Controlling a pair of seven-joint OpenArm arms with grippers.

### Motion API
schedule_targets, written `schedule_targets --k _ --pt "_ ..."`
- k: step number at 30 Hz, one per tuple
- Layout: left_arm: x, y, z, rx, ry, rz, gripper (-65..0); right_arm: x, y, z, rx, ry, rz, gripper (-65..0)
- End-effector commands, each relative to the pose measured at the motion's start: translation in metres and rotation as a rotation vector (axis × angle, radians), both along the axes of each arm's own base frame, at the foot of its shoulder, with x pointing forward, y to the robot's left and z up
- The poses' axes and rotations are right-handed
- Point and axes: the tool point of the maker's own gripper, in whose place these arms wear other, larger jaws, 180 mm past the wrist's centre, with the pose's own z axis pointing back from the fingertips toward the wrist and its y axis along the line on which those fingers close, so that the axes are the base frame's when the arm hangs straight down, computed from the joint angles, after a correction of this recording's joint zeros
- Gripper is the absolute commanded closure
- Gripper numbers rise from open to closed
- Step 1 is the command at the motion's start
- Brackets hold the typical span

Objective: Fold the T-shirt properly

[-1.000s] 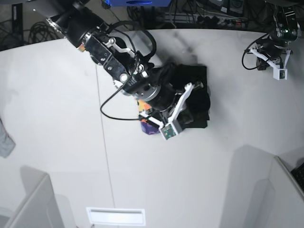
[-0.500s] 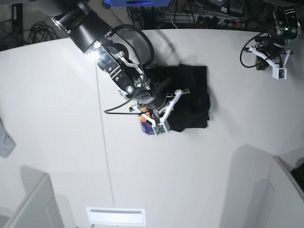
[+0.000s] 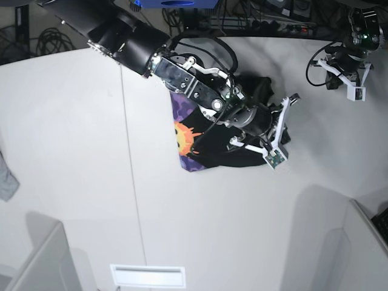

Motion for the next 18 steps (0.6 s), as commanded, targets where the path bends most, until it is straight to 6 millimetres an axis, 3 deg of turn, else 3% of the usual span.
schedule_targets --k 1,4,7,10,14,18 --pt "0.005 0.004 0.01 0.018 -0.03 -0.012 0.0 0.009 0.002 0.029 0.052 -0.057 -0.001 0.0" --pt "0.005 0.002 0.009 0.014 -0.029 -0.016 0.0 0.01 -0.02 0.033 0.039 -0.04 -0.021 0.0" --pt "0.01 -0.005 0.014 0.011 -0.048 -0.033 0.0 0.021 -0.055 0.027 0.034 -0.016 -0.101 0.0" --pt "0.021 -0.027 0.033 -0.01 -0.124 -0.054 0.0 0.036 -0.105 0.009 0.006 0.014 -0.221 0.0" --pt "0.039 -0.058 0.051 -0.104 -0.223 -0.126 0.0 0.04 -0.159 -0.018 -0.041 0.065 -0.339 0.0" --pt "0.054 -0.077 0.046 -0.269 -0.205 -0.116 0.0 0.033 -0.201 -0.031 -0.079 0.084 -0.414 0.0"
